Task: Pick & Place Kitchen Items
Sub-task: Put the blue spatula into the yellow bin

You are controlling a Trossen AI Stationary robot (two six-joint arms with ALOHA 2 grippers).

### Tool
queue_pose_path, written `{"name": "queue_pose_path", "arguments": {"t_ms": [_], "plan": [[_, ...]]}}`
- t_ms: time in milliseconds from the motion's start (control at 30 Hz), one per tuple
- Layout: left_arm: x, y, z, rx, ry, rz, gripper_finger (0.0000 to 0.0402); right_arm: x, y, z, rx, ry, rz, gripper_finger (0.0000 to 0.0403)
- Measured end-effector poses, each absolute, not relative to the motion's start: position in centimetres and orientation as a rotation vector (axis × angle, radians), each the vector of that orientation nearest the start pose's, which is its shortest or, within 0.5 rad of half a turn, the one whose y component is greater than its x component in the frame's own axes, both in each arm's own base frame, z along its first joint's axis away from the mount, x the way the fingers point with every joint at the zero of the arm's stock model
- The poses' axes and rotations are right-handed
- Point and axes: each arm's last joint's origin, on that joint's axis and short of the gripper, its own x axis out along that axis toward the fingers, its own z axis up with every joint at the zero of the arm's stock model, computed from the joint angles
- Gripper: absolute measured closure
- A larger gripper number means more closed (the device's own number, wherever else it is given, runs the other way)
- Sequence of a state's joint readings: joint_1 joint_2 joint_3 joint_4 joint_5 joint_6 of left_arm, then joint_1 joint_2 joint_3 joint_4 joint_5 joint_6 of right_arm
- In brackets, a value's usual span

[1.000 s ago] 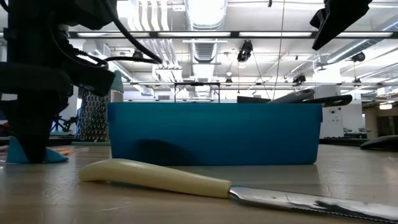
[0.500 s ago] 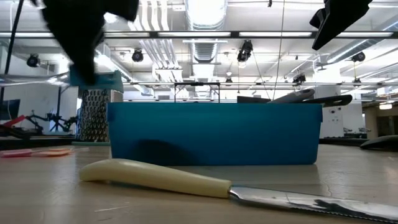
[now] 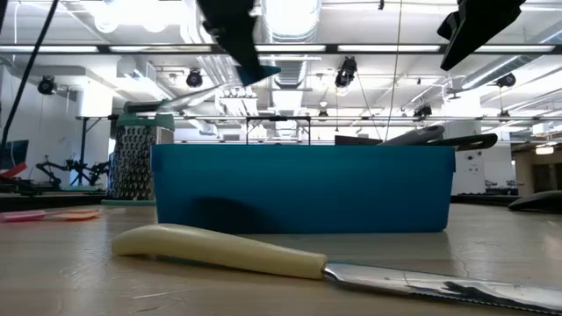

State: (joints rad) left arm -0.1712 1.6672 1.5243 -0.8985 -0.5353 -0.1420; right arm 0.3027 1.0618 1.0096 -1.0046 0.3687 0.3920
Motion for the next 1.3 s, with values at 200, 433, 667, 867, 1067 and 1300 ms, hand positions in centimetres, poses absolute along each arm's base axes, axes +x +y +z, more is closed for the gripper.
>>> {"name": "queue_pose_path", "arguments": {"t_ms": [200,433,667,867,1067,1300], "plan": [[35.6,2.2,32.7,0.207,0.872,0.340,0.0368,18.0,4.5,29.9,0.006,0.962,-0.249,0.0394],[35.4,10.0,33.8,0.191,0.766,0.319,0.0368,18.1,4.5,29.9,-0.011,0.950,-0.275,0.0394],[34.8,16.2,34.3,0.090,0.603,0.336,0.0368,18.1,4.3,30.0,-0.082,0.927,-0.324,0.0394],[35.0,19.5,32.7,0.040,0.589,0.371,0.0368,18.2,4.2,30.1,-0.105,0.913,-0.336,0.0394],[36.5,22.1,31.1,0.033,0.622,0.395,0.0368,18.3,4.2,30.1,-0.116,0.908,-0.327,0.0394],[38.7,24.4,30.1,-0.004,0.690,0.389,0.0368,18.3,4.2,30.1,-0.115,0.905,-0.327,0.0394]]}}
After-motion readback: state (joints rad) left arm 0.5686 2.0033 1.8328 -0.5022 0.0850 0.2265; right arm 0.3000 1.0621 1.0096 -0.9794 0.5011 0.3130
